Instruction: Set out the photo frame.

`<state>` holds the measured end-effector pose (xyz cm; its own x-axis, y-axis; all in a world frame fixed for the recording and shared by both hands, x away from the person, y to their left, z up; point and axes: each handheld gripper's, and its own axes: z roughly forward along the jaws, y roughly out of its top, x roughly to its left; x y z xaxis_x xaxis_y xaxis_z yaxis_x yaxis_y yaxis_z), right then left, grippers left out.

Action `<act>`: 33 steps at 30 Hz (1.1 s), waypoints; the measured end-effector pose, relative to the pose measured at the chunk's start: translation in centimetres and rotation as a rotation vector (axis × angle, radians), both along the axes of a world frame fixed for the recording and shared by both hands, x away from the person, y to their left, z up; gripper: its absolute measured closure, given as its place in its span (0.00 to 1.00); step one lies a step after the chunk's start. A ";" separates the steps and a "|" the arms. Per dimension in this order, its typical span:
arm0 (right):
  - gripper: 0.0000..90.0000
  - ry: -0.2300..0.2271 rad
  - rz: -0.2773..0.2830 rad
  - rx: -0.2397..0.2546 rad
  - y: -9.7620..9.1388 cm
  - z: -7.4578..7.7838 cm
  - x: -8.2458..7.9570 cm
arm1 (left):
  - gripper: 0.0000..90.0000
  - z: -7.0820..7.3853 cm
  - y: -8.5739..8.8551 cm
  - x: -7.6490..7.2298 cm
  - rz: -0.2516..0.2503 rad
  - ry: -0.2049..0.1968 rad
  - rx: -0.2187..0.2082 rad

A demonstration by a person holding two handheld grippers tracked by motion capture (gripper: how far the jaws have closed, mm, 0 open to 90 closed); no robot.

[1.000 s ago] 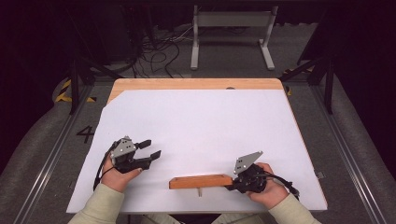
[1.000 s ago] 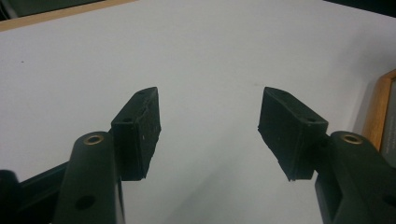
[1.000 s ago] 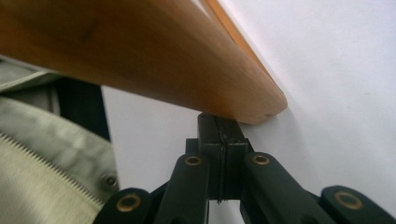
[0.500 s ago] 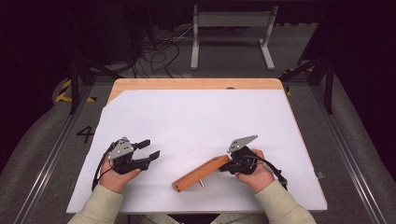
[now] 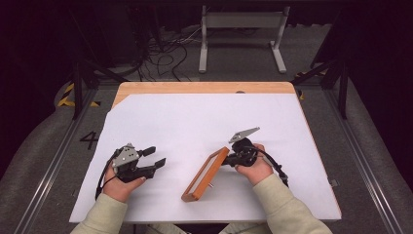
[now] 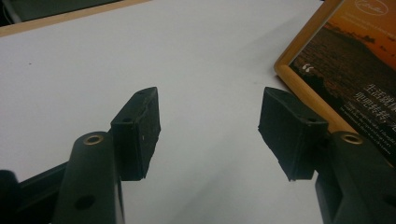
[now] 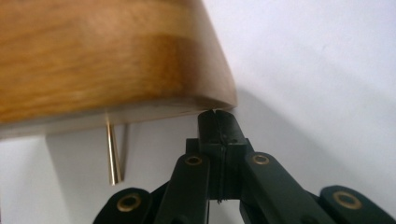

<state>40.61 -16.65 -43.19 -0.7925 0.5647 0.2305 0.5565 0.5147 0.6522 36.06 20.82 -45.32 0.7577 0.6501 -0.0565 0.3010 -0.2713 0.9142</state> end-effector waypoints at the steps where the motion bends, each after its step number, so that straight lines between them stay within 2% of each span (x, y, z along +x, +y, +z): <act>1: 1.00 -0.002 -0.002 0.002 0.3 0.1 0.4 | 0.42 0.0 0.1 0.0 0.001 -0.005 0.004; 10: 1.00 -0.006 0.014 -0.010 2.7 0.4 2.4 | 0.40 0.1 0.6 -0.1 0.018 -0.005 0.008; 13: 1.00 -0.012 0.030 -0.001 3.5 0.5 2.9 | 0.40 0.1 0.7 -0.3 0.022 -0.002 0.005; 22: 1.00 -0.024 0.089 -0.024 6.4 0.8 4.1 | 0.41 0.1 1.2 -0.6 0.038 0.000 0.013; 25: 1.00 -0.018 0.114 0.009 7.2 0.6 4.3 | 0.40 0.1 1.2 -0.6 0.039 -0.001 0.012; 28: 1.00 -0.025 0.124 0.004 7.6 0.5 4.4 | 0.40 0.1 1.2 -0.5 0.039 -0.001 0.011; 33: 1.00 -0.039 0.096 -0.020 7.1 0.8 4.2 | 0.38 0.1 1.3 -0.4 0.050 0.017 0.010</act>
